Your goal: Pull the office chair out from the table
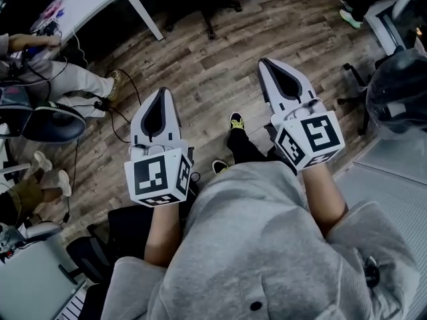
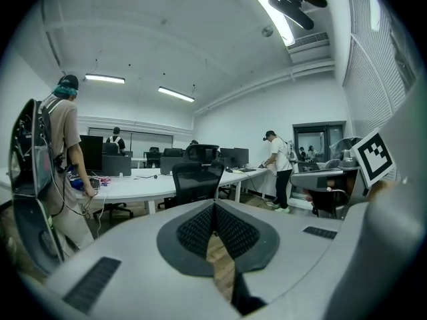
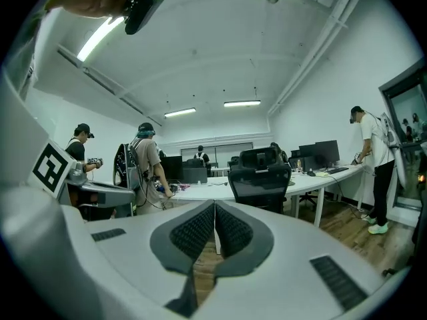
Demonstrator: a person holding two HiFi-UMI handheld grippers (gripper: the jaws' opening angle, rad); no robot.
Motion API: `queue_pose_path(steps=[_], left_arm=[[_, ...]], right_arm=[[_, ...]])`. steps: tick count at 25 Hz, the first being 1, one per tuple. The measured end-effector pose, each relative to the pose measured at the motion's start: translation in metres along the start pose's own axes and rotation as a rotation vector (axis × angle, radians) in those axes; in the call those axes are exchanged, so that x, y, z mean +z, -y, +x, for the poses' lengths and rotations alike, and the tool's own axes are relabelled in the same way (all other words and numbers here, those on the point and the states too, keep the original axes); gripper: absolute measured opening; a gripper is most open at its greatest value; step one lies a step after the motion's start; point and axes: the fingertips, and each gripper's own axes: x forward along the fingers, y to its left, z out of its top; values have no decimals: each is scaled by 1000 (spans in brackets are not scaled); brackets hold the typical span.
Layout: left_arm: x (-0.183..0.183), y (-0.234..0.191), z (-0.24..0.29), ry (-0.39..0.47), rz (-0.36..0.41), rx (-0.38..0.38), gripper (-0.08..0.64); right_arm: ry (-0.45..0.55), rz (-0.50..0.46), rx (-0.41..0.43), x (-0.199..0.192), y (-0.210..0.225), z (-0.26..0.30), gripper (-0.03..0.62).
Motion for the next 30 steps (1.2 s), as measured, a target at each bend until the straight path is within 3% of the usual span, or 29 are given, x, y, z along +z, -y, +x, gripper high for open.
queue_pose_path(steps=[15, 30], left_arm=[[45, 6, 137, -20, 30, -22, 9], [62, 25, 197, -11, 40, 12, 9]], right_arm=[[-7, 15, -8, 23, 101, 88, 28], [18, 50, 23, 29, 157, 123, 28]])
